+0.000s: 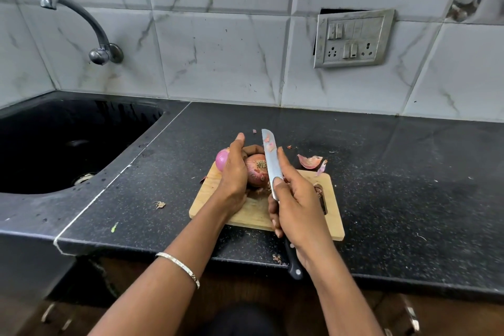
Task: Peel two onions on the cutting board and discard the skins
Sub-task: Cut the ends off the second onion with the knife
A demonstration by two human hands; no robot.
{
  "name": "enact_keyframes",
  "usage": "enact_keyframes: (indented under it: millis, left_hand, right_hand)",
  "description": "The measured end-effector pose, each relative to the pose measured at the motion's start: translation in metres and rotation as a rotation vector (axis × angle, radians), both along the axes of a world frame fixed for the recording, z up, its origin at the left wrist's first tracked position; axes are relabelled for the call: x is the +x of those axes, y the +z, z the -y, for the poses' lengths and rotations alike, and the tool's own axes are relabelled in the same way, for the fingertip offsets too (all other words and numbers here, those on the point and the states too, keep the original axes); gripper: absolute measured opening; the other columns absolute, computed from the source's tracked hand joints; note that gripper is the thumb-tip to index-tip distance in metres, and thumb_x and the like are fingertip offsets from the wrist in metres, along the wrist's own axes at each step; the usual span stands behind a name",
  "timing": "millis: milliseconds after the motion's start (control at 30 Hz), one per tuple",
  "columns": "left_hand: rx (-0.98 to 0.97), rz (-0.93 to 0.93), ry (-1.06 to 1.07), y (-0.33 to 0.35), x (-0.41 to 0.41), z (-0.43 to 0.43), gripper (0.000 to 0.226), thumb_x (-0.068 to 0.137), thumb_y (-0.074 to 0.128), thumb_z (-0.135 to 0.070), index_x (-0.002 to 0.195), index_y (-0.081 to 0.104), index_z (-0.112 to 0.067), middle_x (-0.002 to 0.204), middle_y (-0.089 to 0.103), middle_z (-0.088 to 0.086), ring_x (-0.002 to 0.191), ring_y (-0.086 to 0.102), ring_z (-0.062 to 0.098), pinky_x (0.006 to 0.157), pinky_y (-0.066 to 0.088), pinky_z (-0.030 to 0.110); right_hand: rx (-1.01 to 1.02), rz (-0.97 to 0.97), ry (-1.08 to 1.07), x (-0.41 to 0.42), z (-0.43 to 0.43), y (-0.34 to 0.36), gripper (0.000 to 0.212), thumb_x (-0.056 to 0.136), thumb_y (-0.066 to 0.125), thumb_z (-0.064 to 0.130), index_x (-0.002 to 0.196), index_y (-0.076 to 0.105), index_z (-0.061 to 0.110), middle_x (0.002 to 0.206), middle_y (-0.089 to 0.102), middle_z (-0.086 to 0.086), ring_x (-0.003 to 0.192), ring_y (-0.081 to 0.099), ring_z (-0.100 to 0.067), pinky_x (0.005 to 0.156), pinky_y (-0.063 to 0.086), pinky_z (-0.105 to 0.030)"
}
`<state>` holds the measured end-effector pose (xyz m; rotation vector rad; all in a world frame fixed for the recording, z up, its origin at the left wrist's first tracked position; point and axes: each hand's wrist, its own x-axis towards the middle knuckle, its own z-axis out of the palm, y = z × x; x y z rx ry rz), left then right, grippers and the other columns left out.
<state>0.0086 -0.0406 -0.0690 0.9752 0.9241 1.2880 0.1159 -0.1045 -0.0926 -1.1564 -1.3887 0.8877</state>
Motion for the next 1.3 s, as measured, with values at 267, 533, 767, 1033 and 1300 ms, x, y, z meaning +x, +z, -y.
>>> enact_keyframes:
  millis: [267, 533, 767, 1033, 1300]
  left_hand:
    - [-0.014, 0.055, 0.003, 0.004, 0.001, 0.005, 0.067, 0.108, 0.027, -0.047, 0.073, 0.066, -0.006, 0.059, 0.070, 0.009, 0.047, 0.064, 0.017, 0.043, 0.046, 0.018]
    - [-0.061, -0.036, 0.011, -0.008, -0.001, -0.005, 0.045, 0.105, 0.030, -0.032, 0.083, 0.064, -0.012, 0.063, 0.064, 0.005, 0.047, 0.054, 0.016, 0.041, 0.037, 0.019]
    - [-0.037, -0.058, -0.085, -0.012, -0.001, -0.008, 0.043, 0.103, 0.026, -0.028, 0.090, 0.063, -0.010, 0.061, 0.060, 0.009, 0.040, 0.048, 0.018, 0.042, 0.033, 0.021]
    - [0.013, -0.021, -0.061, -0.015, -0.001, -0.013, 0.045, 0.103, 0.028, -0.024, 0.079, 0.064, -0.012, 0.065, 0.064, 0.005, 0.053, 0.056, 0.016, 0.045, 0.042, 0.021]
    - [0.069, -0.056, -0.062, -0.018, -0.002, -0.015, 0.042, 0.102, 0.026, -0.021, 0.074, 0.055, -0.009, 0.057, 0.058, 0.006, 0.045, 0.049, 0.014, 0.042, 0.038, 0.022]
  right_hand:
    - [0.028, 0.025, -0.049, -0.009, 0.003, -0.007, 0.059, 0.108, 0.038, 0.015, 0.142, 0.037, 0.063, 0.058, 0.049, 0.007, 0.054, 0.044, -0.014, 0.052, 0.040, -0.035]
    - [-0.031, -0.093, -0.054, -0.012, 0.010, -0.008, 0.057, 0.108, 0.038, 0.014, 0.142, 0.042, 0.060, 0.065, 0.047, 0.001, 0.052, 0.040, -0.011, 0.045, 0.038, -0.029]
    - [-0.155, -0.323, 0.034, -0.011, -0.003, 0.004, 0.052, 0.109, 0.038, 0.013, 0.143, 0.049, 0.051, 0.062, 0.042, -0.002, 0.045, 0.034, -0.010, 0.038, 0.029, -0.022]
    - [-0.230, -0.456, 0.093, -0.011, 0.014, 0.002, 0.054, 0.109, 0.038, 0.010, 0.142, 0.051, 0.050, 0.060, 0.042, 0.000, 0.044, 0.031, -0.008, 0.037, 0.025, -0.020]
    - [-0.210, -0.489, 0.063, -0.022, 0.002, 0.009, 0.055, 0.108, 0.037, 0.008, 0.137, 0.053, 0.052, 0.061, 0.040, -0.002, 0.042, 0.032, -0.009, 0.036, 0.026, -0.019]
